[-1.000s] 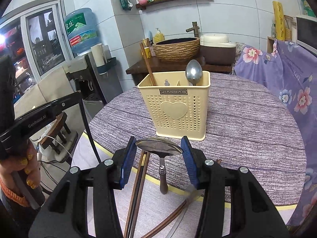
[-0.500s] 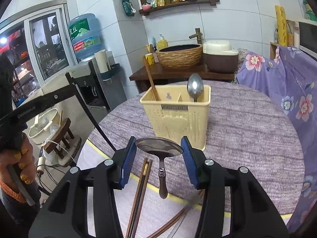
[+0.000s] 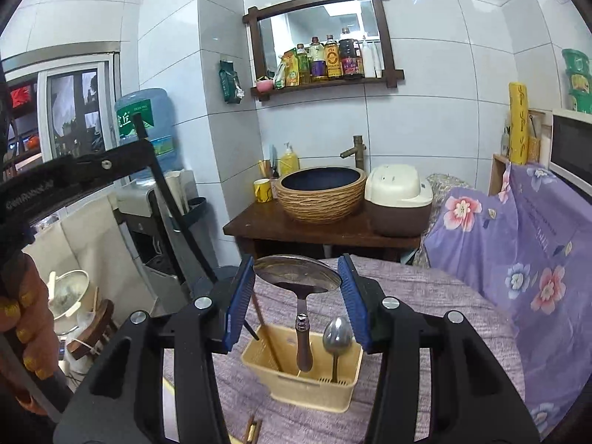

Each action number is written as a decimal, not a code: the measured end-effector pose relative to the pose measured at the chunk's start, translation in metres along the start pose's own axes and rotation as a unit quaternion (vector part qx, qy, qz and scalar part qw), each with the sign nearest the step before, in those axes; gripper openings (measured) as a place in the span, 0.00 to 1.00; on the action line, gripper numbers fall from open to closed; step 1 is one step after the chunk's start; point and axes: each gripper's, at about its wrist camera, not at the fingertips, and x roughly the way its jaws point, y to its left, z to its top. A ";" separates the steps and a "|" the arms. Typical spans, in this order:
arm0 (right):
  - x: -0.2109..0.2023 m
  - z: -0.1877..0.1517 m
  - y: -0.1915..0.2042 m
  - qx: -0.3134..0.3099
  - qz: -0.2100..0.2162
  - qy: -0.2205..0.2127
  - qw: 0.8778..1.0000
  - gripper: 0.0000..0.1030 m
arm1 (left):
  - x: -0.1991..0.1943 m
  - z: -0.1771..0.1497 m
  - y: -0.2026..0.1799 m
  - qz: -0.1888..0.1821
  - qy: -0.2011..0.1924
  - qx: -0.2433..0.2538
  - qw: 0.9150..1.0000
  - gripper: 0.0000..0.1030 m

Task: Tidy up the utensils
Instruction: 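Drop the black chopstick from the left tool while the right tool drops the ladle into the holder, then close the left tool on a brown chopstick while the right tool grasps a clear plastic spoon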

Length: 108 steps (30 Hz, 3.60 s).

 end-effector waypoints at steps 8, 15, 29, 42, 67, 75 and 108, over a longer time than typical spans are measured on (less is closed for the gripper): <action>0.048 -0.052 -0.021 0.017 -0.025 0.039 0.999 0.46 | 0.053 -0.068 0.001 0.020 0.051 -0.006 0.999 0.08; 0.069 -0.095 -0.021 0.004 -0.034 0.073 0.997 0.46 | 0.075 -0.119 0.009 0.019 0.110 -0.019 0.994 0.08; 0.043 -0.101 -0.020 -0.011 -0.053 0.037 0.998 0.69 | 0.051 -0.128 0.020 0.022 0.103 -0.028 0.994 0.45; -0.015 -0.215 -0.017 -0.002 -0.104 0.147 0.984 0.69 | -0.027 -0.236 0.041 0.053 0.182 -0.043 0.981 0.64; -0.028 -0.318 0.002 0.054 -0.105 0.242 0.963 0.14 | -0.055 -0.313 0.028 0.047 0.240 -0.052 0.968 0.55; -0.045 -0.313 -0.035 0.104 -0.127 0.191 0.968 0.08 | -0.052 -0.319 0.022 0.038 0.250 -0.051 0.966 0.55; -0.054 -0.310 -0.081 0.133 -0.150 0.196 0.960 0.42 | -0.032 -0.334 0.024 0.055 0.307 -0.020 0.950 0.47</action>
